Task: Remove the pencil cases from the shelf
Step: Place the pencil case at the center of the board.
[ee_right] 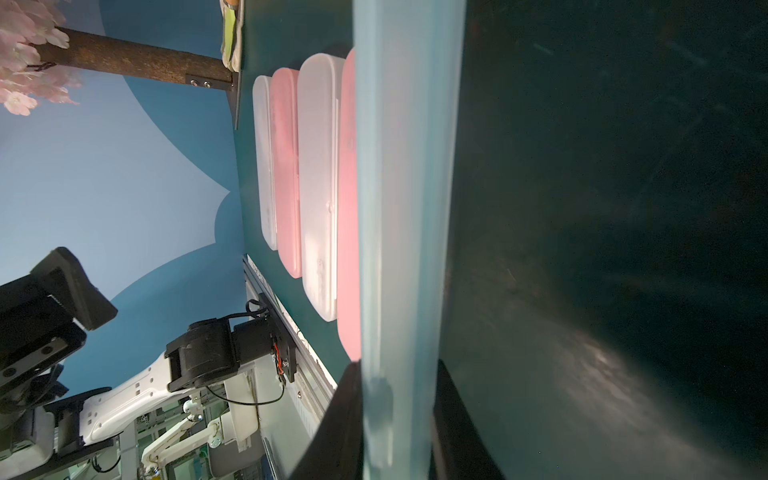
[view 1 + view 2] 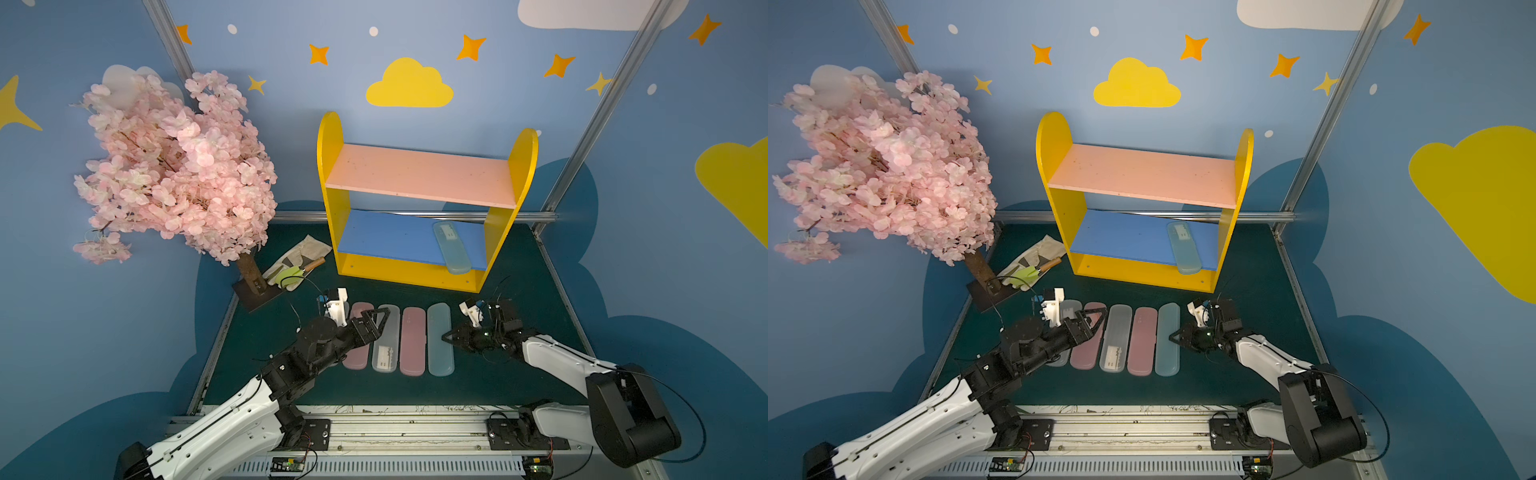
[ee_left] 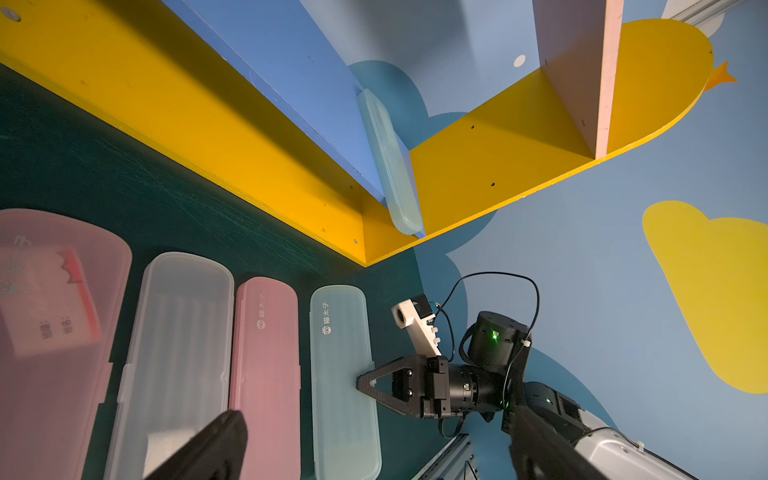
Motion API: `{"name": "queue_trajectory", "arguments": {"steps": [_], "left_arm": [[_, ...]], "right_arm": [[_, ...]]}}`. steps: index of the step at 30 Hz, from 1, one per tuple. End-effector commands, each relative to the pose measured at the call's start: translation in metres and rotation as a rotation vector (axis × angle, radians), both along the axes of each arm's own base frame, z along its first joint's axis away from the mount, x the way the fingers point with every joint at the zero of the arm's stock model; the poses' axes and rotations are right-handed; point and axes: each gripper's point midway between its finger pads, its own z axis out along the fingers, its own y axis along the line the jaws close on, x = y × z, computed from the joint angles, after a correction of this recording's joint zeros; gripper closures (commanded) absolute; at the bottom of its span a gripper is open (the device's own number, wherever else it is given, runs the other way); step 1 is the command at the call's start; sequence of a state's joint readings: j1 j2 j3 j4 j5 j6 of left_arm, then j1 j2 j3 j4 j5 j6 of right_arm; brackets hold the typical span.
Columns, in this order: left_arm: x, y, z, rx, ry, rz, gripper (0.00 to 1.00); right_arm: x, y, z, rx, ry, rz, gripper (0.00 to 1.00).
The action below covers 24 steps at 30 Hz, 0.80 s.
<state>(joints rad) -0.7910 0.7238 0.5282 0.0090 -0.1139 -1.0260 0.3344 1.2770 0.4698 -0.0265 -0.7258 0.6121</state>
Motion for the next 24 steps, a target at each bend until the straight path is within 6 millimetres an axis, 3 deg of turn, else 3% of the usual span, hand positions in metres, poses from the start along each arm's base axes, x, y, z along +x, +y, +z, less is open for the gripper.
{"name": "queue_trajectory", "arguments": {"steps": [1,24], "left_arm": [[0.002,0.002,0.004,-0.015,-0.02,0.017,0.0],[0.004,0.001,0.002,-0.022,-0.013,0.02,0.0]], "right_arm": [[0.006,0.001,0.003,0.011,-0.059,0.006,0.91],[0.007,-0.003,-0.033,-0.029,0.053,-0.034,0.89]]}}
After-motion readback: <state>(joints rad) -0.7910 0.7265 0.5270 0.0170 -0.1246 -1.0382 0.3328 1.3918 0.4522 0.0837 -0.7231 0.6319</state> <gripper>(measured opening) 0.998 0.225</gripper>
